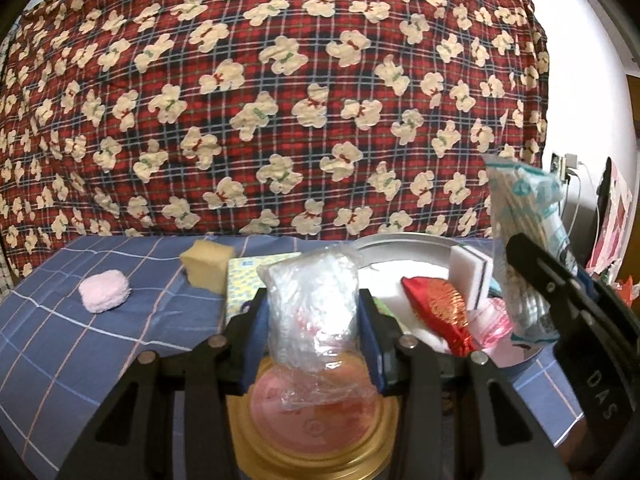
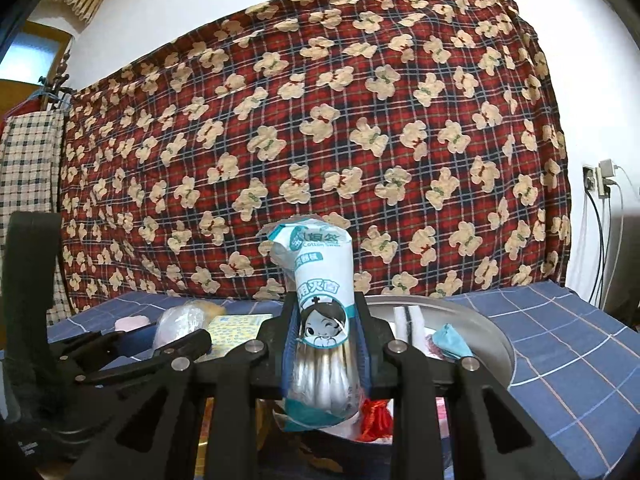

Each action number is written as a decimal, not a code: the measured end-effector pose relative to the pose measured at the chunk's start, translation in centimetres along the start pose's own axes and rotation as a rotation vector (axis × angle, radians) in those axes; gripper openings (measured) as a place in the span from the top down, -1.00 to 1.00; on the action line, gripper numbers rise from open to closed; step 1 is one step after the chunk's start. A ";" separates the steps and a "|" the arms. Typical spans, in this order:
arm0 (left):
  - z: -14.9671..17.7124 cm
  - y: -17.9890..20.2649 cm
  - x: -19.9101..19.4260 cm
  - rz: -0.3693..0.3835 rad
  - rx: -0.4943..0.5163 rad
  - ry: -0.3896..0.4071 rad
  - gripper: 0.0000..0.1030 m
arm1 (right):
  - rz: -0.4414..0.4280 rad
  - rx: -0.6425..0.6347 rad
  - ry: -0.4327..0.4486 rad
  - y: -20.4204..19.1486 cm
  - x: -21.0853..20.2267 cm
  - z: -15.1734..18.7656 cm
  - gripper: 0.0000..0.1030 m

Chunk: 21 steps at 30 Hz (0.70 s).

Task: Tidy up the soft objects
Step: 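Carry the plastic bag and swab tube with both grippers over the silver basin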

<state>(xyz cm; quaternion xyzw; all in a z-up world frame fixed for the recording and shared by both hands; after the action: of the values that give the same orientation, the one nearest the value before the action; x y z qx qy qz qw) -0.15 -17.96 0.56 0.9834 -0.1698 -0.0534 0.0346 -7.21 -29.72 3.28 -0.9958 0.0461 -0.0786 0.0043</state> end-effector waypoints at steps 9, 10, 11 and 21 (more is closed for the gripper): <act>-0.8 2.7 0.7 0.063 0.017 0.013 0.19 | 0.065 0.005 0.001 2.7 0.5 -0.2 0.47; -0.9 3.0 0.8 0.067 0.018 0.013 0.19 | 0.071 0.009 0.000 3.1 0.5 -0.3 0.47; -0.9 3.3 1.0 0.074 0.017 0.010 0.19 | 0.075 0.012 0.000 3.3 0.5 -0.3 0.47; -1.5 5.6 2.0 0.116 0.020 0.011 0.19 | 0.122 -0.002 -0.003 5.6 0.7 -0.6 0.47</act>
<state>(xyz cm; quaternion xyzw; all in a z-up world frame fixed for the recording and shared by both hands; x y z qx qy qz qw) 0.01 -23.82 2.31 0.9726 -0.2266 -0.0441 0.0289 -7.13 -35.38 3.90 -0.9913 0.1068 -0.0767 0.0083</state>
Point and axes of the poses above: each gripper's, at about its wrist camera, not at the fingertips, and x roughly the way its jaws point, y to its right, z to its underside, the point moved 6 cm from there along x, roughly the way its jaws point, and after that the axes turned 15 degrees about y, right-handed, at the moved point
